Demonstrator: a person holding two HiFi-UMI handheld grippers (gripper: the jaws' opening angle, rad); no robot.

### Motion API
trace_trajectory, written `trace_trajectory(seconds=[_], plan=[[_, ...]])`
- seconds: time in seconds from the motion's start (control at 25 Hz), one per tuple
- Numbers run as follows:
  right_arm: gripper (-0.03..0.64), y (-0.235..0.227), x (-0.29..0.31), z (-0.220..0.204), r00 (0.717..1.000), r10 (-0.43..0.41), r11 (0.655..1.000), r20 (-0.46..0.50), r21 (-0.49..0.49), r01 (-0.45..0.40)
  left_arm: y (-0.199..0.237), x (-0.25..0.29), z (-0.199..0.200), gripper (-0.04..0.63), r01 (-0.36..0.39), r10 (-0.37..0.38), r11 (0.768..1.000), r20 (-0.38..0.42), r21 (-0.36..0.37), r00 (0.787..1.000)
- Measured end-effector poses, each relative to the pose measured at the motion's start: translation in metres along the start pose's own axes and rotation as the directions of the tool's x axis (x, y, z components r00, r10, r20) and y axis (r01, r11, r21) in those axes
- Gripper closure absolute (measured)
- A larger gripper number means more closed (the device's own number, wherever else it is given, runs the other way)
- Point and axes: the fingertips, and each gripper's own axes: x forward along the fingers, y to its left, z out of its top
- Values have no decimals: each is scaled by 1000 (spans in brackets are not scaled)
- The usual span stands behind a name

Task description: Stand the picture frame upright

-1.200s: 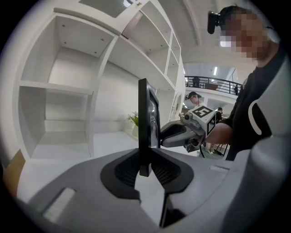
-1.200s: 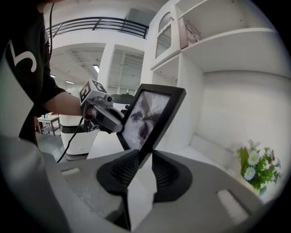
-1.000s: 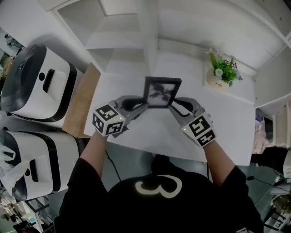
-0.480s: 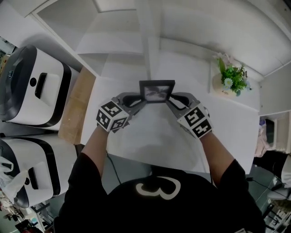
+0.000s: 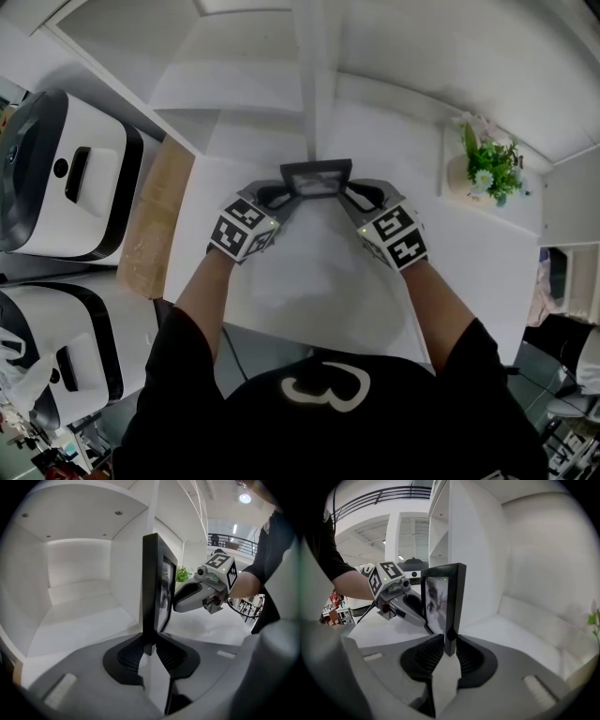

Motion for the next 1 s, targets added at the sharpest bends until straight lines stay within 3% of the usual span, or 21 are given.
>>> trace_trajectory(seconds=[0.36, 0.76, 1.0], plan=[[529, -11, 16, 3, 1000, -19, 999, 7, 50, 19, 19, 7, 0, 505, -101, 101, 995, -37, -1, 994], [529, -17, 20, 7, 1000, -25, 996, 3, 87, 25, 30, 11, 3, 505, -161, 160, 987, -41, -21, 986], [509, -18, 21, 9, 1000, -22, 995, 5, 94, 21, 31, 9, 7, 500, -155, 155, 988, -28, -26, 988]])
